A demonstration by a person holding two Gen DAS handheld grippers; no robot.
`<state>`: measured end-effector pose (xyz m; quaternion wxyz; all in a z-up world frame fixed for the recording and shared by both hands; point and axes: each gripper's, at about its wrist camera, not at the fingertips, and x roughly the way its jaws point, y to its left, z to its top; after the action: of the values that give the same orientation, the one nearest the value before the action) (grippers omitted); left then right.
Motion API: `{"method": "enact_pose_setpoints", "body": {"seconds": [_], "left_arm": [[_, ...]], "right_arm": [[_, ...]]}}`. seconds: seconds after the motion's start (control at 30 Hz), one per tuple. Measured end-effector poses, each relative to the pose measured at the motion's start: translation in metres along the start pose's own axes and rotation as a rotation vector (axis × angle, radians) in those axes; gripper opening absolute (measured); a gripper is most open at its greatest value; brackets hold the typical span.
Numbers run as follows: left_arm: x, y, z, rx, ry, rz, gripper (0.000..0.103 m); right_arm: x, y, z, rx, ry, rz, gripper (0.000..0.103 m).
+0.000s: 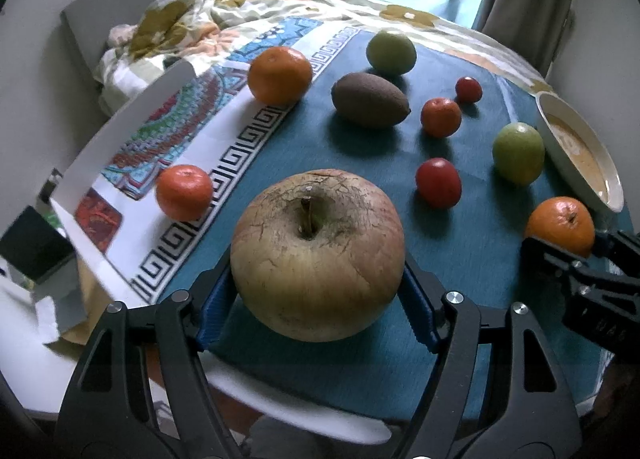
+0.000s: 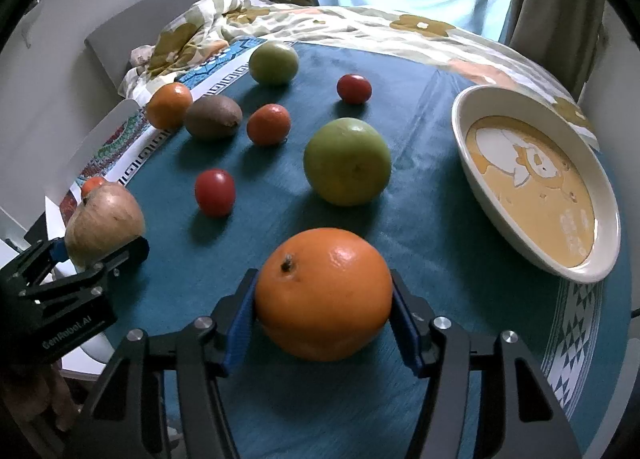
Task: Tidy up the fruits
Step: 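Carry the apple into the cream bowl and release it with the left gripper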
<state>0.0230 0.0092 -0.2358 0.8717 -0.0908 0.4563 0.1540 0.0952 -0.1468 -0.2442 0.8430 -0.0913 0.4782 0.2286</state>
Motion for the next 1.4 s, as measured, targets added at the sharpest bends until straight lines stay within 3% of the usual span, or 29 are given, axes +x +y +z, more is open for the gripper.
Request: {"method": "enact_pose_setpoints", "body": {"seconds": [0.4,0.67,0.93,1.17,1.4], "left_arm": [[-0.065,-0.018,0.041,0.071,-0.084,-0.037,0.078],[-0.091,-0.060,0.089,0.171,-0.151,-0.153,0.078],[-0.078,-0.119,0.137,0.329,-0.173,-0.298,0.078],[-0.043,-0.176,0.165,0.474,-0.130,-0.430,0.078],[0.004,-0.240,0.172,0.629,-0.060,-0.520,0.078]], "right_arm": [[-0.067,-0.026,0.018,0.058,-0.099,-0.009,0.056],[-0.109,-0.061,0.040,0.120,-0.169,-0.070,0.056],[-0.125,-0.105,0.057,0.262,-0.192,-0.178,0.056],[-0.119,-0.143,0.066,0.407,-0.190,-0.268,0.056],[-0.103,-0.174,0.066,0.532,-0.178,-0.322,0.056]]}}
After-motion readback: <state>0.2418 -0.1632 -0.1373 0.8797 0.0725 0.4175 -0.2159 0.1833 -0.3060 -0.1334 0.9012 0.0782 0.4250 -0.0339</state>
